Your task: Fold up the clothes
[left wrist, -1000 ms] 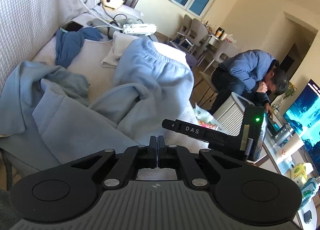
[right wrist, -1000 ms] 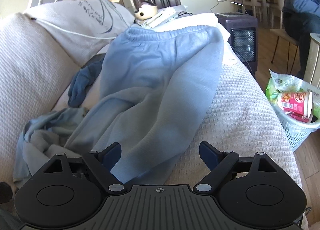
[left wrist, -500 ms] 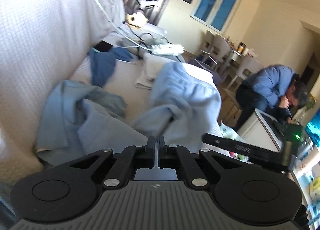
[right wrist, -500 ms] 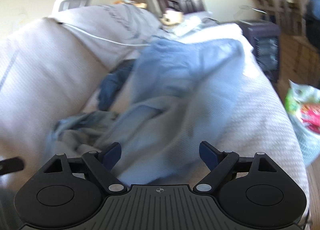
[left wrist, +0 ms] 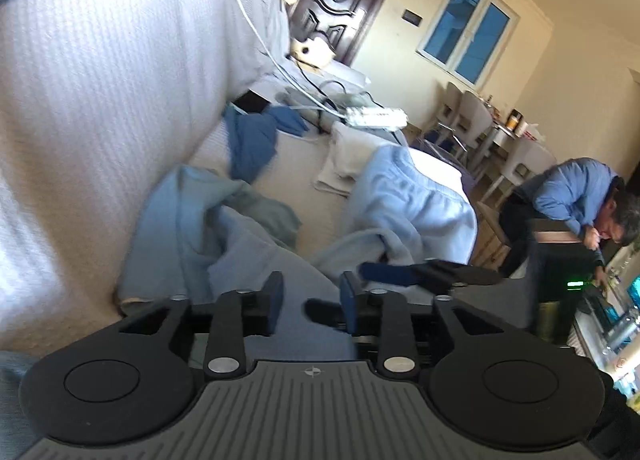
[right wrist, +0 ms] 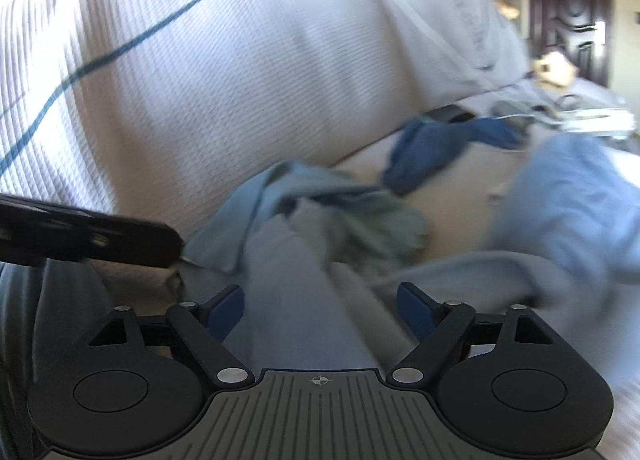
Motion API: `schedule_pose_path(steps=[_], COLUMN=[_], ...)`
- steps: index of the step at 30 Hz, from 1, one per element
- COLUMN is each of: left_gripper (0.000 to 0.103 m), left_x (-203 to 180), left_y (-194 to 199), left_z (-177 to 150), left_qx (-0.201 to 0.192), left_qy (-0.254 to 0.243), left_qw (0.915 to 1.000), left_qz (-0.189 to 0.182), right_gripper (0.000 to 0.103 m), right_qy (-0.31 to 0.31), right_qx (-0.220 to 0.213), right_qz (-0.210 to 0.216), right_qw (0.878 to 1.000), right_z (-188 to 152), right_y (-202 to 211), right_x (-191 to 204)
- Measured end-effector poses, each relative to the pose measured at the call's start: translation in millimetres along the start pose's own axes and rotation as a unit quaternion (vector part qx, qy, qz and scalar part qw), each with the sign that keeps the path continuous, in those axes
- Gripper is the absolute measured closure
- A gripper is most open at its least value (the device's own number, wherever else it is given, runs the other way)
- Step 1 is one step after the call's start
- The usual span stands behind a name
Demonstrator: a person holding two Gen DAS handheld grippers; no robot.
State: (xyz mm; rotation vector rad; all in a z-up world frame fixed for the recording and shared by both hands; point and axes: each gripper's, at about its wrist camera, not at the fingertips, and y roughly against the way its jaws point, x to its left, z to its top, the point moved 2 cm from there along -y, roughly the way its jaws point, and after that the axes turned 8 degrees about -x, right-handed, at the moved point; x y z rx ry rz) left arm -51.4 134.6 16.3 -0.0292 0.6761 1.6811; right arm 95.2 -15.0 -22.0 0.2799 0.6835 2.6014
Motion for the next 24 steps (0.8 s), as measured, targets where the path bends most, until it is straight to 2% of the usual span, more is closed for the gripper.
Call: schedule_pose_path(steps=[1,3,5,7,8,11,14,20,24], left_gripper=[0.071,0.071,0.071,0.070,0.069,0.067,0.065,0.064,0.059], left_x=[2,5,7,7,8,7,2,-17,-44], left_y=[3,6,9,12,13,16,19,17,16], left_z=[0,0,1,3,4,8,10,11,8], left_qx=[-0.001,0.000,-0.001,-0.005,-0.009,-0.020,-0.030,-0.032,-0.028], left_qy=[0.000,0.002,0.008,0.007,0.006,0.002,-0.002,-0.009,-0.042], left_qw=[1.0000,1.0000,1.0000,1.0000,0.9999,0.9998,0.9995,0.9992,0.9968], left_qz=[0.003,0.004,0.002,0.000,0.000,-0.001,-0.003,-0.023,-0.062], right_gripper=[0.030,0.065,0.082,0.089,0.095,0.096,0.098,0.098,0.098], right_qy=[0.001,0.002,0.003,0.004,-0.002,-0.036,-0.053,-0.074,-0.070], right_qx=[0.004,0.011,0.018,0.025,0.024,0.009,-0.020,-0.091,-0.107], right_qz=[0.001,0.003,0.004,0.006,0.012,0.033,0.024,-0.050,-0.084], right_qw=[1.000,1.000,1.000,1.000,1.000,0.999,0.998,0.992,0.988], right_z=[-2,-6,-10,-14,-15,-9,6,48,54], right_y=[-3,-10,-16,-22,-14,49,126,264,316], right_x=[2,6,10,15,15,12,3,-3,2])
